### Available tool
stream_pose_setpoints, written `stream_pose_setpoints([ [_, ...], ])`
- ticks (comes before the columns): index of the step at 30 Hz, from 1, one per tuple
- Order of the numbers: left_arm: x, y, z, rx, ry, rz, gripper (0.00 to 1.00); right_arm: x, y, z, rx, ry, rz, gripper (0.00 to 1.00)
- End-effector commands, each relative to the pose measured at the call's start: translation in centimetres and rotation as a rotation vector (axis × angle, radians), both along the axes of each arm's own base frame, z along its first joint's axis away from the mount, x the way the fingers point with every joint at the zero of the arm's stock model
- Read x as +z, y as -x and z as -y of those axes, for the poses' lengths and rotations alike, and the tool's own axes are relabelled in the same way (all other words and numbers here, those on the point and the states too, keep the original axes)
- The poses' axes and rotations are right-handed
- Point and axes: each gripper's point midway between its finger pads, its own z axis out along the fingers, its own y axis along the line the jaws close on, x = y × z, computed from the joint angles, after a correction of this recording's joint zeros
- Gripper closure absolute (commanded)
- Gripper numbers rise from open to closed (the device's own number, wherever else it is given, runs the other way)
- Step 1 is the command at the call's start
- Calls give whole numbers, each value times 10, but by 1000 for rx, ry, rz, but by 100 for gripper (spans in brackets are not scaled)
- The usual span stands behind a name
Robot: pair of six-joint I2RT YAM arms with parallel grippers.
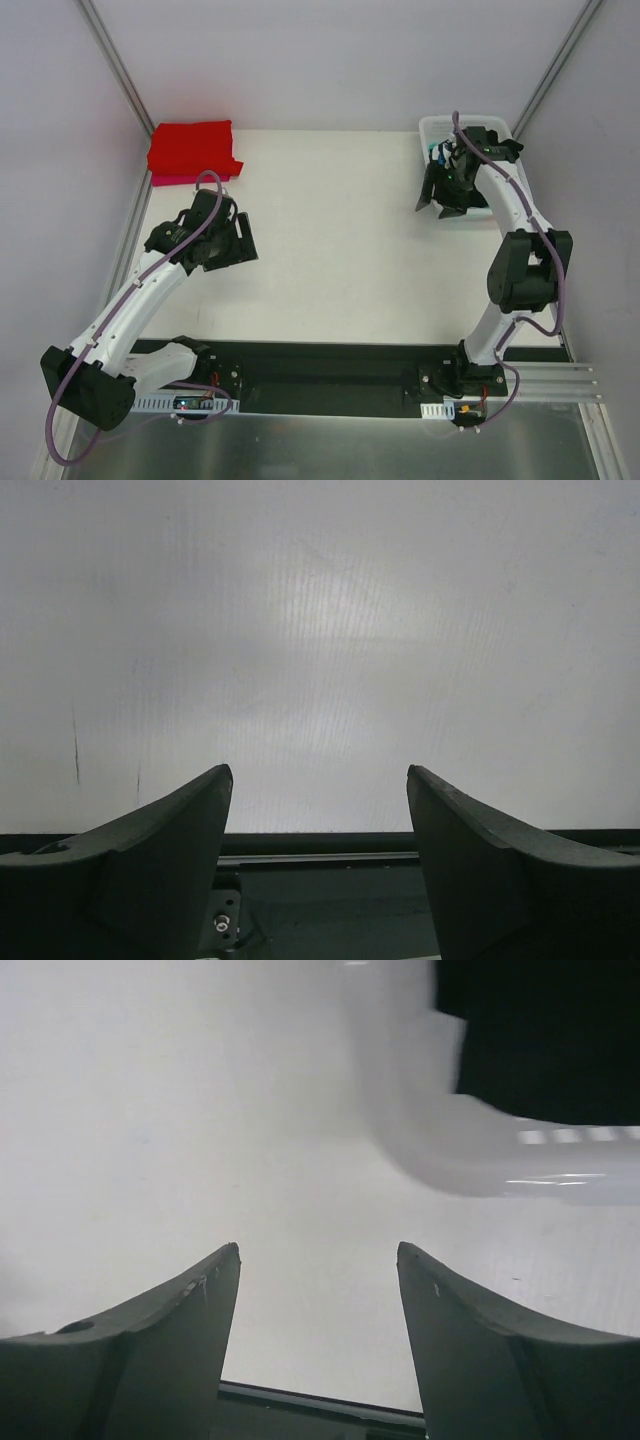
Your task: Fold and stack the t-shirts
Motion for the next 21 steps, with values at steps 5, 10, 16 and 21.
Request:
stream_pose_setpoints([
  [5, 13, 2, 4, -8, 36, 15, 29, 102, -8, -110, 243, -149, 232, 31],
  [10, 18, 5, 6, -14, 54, 27, 30, 81, -43, -126, 313, -185, 224, 31],
  [16, 21, 6, 7, -14, 69, 38, 29, 53, -86, -123, 350, -196, 236, 31],
  [21, 24, 5, 7, -14, 72, 45, 29, 29, -117, -99, 308, -159, 230, 31],
])
